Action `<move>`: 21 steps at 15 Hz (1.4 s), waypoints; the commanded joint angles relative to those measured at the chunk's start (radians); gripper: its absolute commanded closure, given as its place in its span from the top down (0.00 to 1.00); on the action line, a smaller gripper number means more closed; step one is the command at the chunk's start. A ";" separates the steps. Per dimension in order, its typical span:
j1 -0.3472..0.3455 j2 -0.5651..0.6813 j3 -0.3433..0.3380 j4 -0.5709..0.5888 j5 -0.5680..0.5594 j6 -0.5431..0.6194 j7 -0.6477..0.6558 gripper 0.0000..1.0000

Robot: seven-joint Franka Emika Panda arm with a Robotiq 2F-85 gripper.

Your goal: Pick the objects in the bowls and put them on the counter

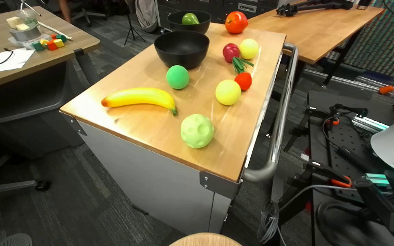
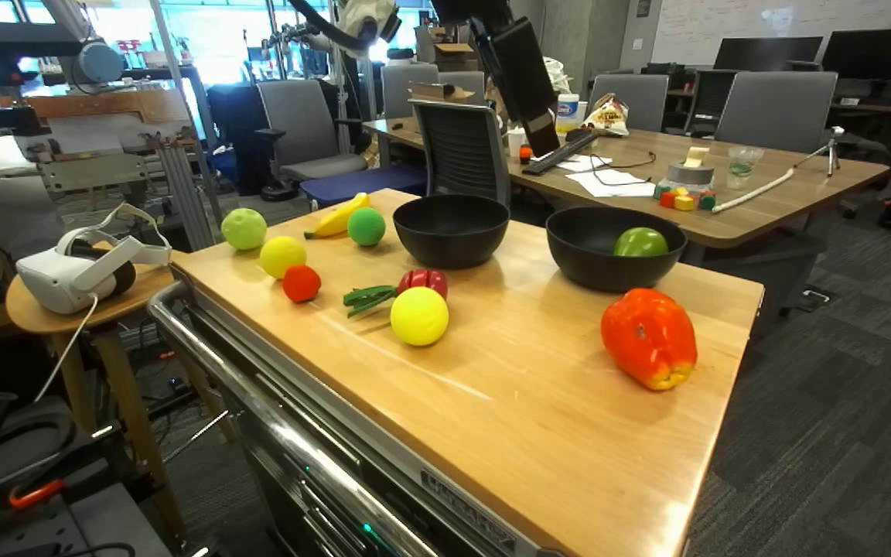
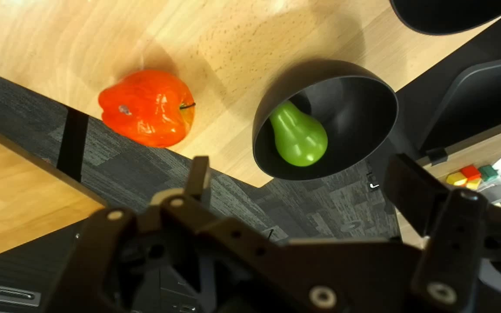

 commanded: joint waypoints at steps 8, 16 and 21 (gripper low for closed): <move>0.053 0.293 0.006 0.290 0.187 -0.020 -0.337 1.00; 0.050 0.594 -0.013 0.627 0.261 -0.129 -0.461 1.00; 0.043 0.708 -0.027 0.753 0.266 -0.180 -0.447 1.00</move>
